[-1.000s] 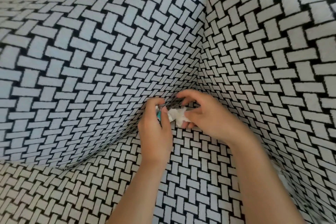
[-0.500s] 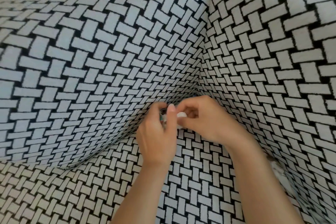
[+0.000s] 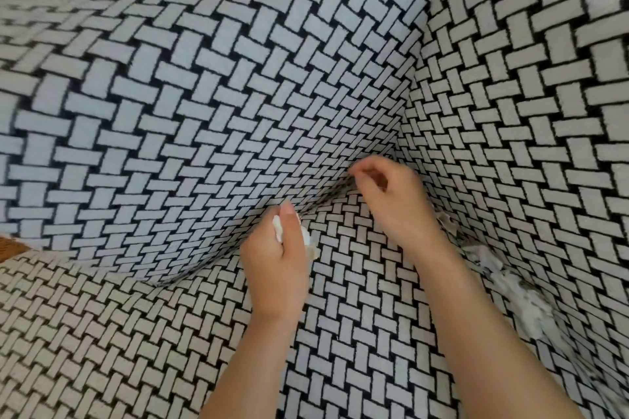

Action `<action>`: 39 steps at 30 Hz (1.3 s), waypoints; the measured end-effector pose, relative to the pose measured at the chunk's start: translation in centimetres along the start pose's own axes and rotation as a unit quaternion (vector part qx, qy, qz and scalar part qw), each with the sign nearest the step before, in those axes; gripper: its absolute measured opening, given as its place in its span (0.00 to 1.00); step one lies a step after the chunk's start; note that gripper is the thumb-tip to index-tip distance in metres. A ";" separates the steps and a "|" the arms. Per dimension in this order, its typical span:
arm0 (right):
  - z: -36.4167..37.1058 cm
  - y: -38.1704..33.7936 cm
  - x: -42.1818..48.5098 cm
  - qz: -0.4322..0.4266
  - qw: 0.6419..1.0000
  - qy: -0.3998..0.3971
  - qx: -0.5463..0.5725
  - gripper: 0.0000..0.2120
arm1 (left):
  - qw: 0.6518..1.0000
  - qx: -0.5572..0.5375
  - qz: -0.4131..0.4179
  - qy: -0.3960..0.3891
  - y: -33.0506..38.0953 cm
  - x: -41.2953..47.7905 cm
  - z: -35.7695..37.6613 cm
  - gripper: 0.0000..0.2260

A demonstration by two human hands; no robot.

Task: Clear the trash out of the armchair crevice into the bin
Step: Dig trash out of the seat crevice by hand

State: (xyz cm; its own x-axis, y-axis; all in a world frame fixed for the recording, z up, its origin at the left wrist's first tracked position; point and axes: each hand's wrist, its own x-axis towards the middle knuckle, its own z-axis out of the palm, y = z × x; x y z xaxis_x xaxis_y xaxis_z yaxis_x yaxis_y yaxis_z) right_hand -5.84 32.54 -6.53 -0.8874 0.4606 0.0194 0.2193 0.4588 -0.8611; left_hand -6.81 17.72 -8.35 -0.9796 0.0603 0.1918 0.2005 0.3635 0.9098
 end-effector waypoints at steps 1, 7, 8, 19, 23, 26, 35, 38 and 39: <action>0.2 0.4 0.3 -0.005 0.995 0.002 -0.103 0.08 | 1.000 0.016 0.007 -0.001 -0.3 -0.2 -0.5 0.18; 1.2 0.4 0.7 0.003 0.945 -0.045 -0.323 0.22 | 0.998 0.059 0.011 0.010 -0.6 -0.5 -0.8 0.17; 1.3 0.3 0.8 0.004 0.941 -0.041 -0.337 0.22 | 0.998 0.057 0.010 0.014 -0.7 -0.5 -0.6 0.17; 3.9 -1.2 1.1 0.096 0.902 -0.014 -0.421 0.31 | 0.995 0.085 0.043 0.037 -1.1 -0.2 -0.1 0.17; 4.1 -1.5 1.3 0.109 0.892 -0.029 -0.438 0.32 | 0.996 0.074 0.040 0.038 -1.3 0.0 0.0 0.19; 4.0 -1.8 2.1 0.137 0.875 -0.079 -0.457 0.35 | 0.996 0.069 0.037 0.034 -1.4 -0.1 -0.1 0.18; 3.5 -1.5 2.6 0.152 0.905 -0.049 -0.395 0.32 | 0.995 0.081 0.036 0.036 -1.3 -0.1 -0.1 0.19; 3.5 -1.2 2.6 0.139 0.914 -0.023 -0.381 0.27 | 0.995 0.088 0.036 0.031 -1.2 -0.1 -0.1 0.21; 3.6 -1.0 2.6 0.135 0.917 -0.016 -0.375 0.25 | 0.995 0.091 0.037 0.032 -1.2 -0.1 -0.1 0.21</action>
State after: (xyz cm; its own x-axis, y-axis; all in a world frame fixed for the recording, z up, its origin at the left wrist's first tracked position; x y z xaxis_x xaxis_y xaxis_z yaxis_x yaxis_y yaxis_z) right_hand -9.82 30.53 -7.41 -0.7679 0.6181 -0.1681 0.6400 0.7296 -0.2409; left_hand -6.99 17.23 -9.42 -0.9580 0.0362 0.2846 0.2609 0.5225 0.8117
